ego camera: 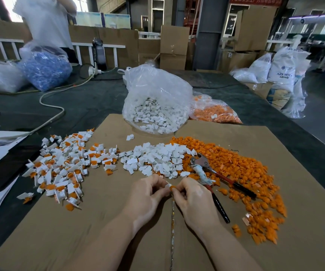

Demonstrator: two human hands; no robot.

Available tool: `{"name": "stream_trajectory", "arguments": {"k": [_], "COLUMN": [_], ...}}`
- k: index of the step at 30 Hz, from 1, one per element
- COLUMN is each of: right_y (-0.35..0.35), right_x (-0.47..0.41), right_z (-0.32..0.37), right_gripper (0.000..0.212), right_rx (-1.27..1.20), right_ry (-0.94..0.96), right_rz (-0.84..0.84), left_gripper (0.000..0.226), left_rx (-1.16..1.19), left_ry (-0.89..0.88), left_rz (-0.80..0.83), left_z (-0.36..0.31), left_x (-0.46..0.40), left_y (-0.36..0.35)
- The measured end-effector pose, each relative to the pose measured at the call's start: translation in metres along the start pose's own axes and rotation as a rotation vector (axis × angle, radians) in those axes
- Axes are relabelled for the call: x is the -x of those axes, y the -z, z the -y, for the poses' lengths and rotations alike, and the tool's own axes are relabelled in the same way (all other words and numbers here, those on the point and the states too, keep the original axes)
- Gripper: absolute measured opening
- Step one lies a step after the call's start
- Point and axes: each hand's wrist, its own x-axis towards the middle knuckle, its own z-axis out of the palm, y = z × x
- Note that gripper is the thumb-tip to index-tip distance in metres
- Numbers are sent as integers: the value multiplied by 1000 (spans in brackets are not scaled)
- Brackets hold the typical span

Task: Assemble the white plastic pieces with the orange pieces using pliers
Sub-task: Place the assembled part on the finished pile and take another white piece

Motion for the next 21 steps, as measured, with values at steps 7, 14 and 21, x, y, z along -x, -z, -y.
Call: {"name": "stream_trajectory", "arguments": {"k": [7,14,21], "right_y": [2,5,5], "right_x": [0,0,-1], "right_z": [-1,-1,3], "right_gripper": [9,28,29], "right_rx": [-114,-244,-250], "right_ry": [9,9,44], "right_rz": [2,-29,-32], "left_gripper": [8,12,10], "left_rx": [126,142,128], "left_ry": [44,44,38], "left_rz": [-35,-41,-16], "left_z": [-2,-1,-1], "left_x": [-3,-3,-3], "left_y": [2,6,5]}}
